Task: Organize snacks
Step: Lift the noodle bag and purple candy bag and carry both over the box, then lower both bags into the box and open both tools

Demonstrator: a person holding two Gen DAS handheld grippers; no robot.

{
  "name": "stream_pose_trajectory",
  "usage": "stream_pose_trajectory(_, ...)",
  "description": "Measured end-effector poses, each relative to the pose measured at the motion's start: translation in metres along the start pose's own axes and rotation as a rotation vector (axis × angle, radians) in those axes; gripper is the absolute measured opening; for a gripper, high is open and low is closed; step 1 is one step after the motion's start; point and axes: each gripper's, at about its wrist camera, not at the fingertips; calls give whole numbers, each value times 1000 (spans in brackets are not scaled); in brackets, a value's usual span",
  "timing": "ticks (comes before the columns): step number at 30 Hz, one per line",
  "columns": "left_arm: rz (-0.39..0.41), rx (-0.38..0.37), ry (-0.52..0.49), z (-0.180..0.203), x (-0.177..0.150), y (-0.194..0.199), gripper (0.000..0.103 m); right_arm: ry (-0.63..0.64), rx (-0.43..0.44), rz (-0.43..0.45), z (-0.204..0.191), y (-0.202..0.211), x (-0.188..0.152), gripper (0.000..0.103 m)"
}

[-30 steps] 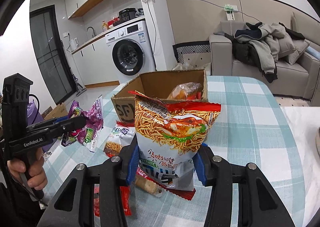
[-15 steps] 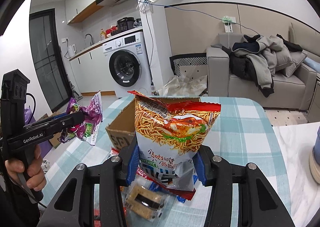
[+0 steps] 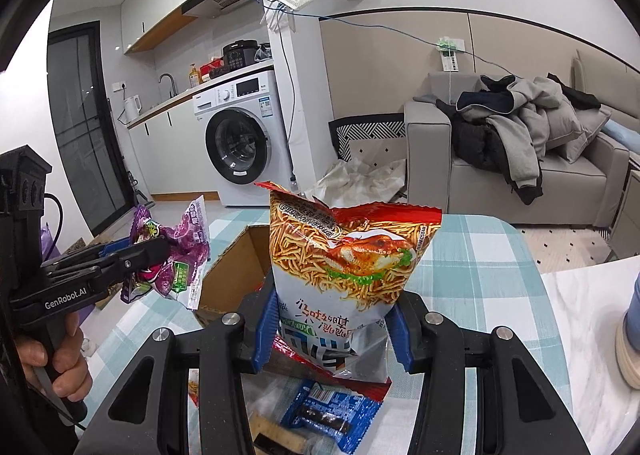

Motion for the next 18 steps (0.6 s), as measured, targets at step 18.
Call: stream_pose_trajectory(18, -42, 27, -15, -6, 16, -68, 35, 39, -23, -53, 6, -56, 8, 48)
Point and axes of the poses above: each gripper's, at about its wrist camera, not at the fingertips, and y roughly against the way its jaws point, z to its right, x to its top, and after that the axes turned 7 degrees about -y, right-handed
